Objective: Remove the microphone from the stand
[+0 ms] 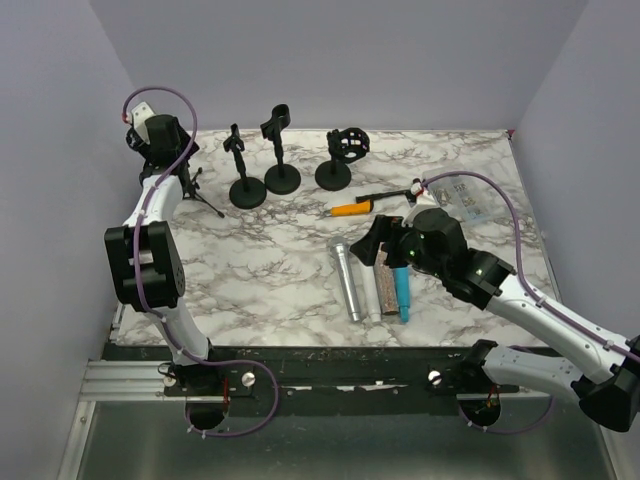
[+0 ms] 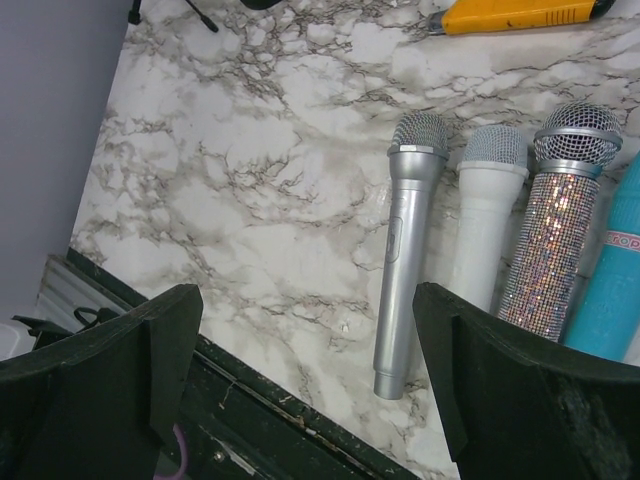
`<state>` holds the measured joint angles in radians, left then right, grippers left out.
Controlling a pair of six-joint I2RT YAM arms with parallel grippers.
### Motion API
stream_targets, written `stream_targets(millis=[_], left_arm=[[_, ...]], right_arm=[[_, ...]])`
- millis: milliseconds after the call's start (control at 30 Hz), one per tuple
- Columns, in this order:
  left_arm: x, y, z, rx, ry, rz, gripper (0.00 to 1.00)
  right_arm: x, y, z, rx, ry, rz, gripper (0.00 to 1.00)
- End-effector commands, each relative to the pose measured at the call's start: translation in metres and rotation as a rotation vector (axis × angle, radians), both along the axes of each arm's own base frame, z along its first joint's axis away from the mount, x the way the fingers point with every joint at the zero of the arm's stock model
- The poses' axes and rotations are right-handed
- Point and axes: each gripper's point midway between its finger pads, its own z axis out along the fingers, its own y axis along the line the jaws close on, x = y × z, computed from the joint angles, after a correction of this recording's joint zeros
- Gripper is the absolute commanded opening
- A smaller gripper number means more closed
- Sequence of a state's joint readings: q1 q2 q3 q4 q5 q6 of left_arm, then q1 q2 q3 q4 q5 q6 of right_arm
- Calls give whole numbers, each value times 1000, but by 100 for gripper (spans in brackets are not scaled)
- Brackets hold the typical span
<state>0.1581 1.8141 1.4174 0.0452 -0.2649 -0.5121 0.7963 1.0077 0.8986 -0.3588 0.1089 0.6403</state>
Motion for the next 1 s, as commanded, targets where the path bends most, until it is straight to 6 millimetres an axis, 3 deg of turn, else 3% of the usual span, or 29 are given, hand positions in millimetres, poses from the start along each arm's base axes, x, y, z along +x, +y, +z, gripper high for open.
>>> stream_targets(millis=[0,133,233,467,600,733,867,967], left_arm=[[-20,3,13,-45,28,50,76],[-44,2,20,-105,48,103,99],[-57,-12,34,-167,52,71,98],[-115,-54,51,-329,39,-31,99],[-147,-100,59,-389,-7,-246,99],[-187,-151,77,-314,-25,-464,99],[-236,-197,106,-219,-120,-658,99],[-278,-217,133,-164,-242,-796,98]], right_arm=[[4,4,7,25,-1,-6,95],[5,5,7,18,-7,3,95],[7,1,8,-2,-34,-5,95],[19,-24,2,-112,-76,-101,96],[24,-44,8,-165,-112,-182,98],[27,-68,24,-193,-162,-277,99],[26,-96,49,-201,-235,-377,100],[21,-122,73,-198,-290,-463,100]])
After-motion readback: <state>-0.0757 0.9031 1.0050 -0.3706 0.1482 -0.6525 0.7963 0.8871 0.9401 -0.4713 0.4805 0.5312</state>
